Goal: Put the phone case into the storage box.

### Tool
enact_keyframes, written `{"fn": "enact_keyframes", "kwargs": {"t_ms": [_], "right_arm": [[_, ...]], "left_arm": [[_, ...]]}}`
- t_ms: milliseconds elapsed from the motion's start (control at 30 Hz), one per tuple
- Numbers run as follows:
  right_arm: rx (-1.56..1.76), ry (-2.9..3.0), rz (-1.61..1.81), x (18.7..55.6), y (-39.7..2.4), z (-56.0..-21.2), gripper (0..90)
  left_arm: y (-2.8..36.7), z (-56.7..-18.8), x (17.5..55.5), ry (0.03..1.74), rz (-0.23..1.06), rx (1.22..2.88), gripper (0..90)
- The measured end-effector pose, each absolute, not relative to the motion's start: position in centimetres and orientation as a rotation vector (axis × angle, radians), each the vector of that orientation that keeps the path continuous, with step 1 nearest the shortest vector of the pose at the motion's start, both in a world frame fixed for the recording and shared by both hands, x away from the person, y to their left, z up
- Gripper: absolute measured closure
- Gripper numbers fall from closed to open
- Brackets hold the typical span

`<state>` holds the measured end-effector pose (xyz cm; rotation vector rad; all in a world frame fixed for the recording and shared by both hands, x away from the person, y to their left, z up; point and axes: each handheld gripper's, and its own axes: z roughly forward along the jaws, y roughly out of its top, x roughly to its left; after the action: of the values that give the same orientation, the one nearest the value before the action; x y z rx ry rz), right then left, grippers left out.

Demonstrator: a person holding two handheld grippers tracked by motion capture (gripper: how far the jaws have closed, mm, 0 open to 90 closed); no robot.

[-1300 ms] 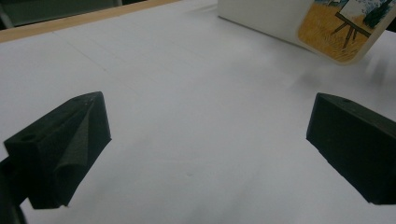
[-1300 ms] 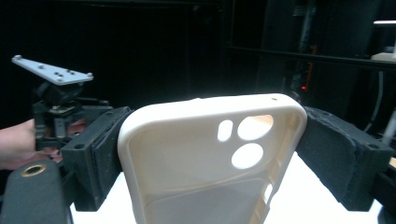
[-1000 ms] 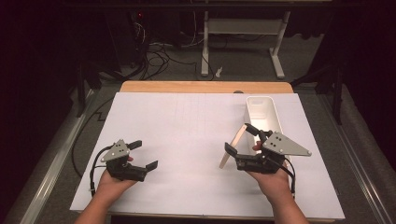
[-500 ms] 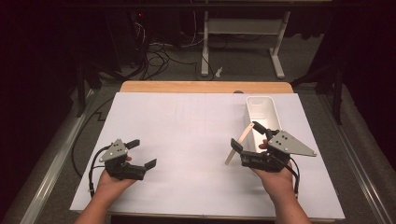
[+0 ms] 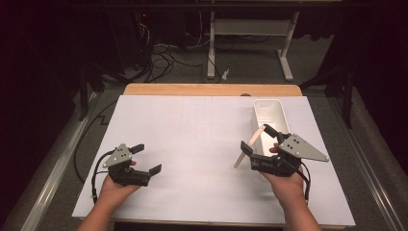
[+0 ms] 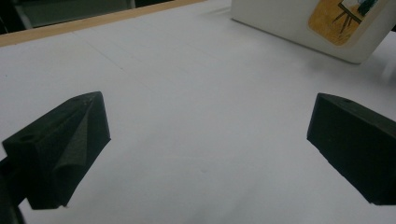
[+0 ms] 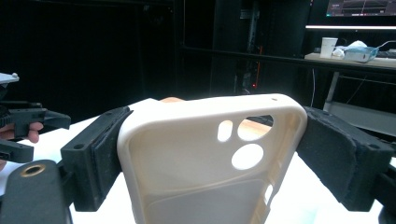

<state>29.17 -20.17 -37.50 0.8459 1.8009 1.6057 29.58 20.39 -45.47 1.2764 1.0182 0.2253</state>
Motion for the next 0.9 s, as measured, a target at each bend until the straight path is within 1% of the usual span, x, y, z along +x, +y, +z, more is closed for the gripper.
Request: {"fn": "enact_keyframes", "kwargs": {"t_ms": [900], "right_arm": [[0.808, 1.689, 1.658, 27.9, -20.6, -35.1, 13.6]], "left_arm": [[20.1, -45.6, 29.5, 1.004, 0.203, 1.298, 0.6]]}}
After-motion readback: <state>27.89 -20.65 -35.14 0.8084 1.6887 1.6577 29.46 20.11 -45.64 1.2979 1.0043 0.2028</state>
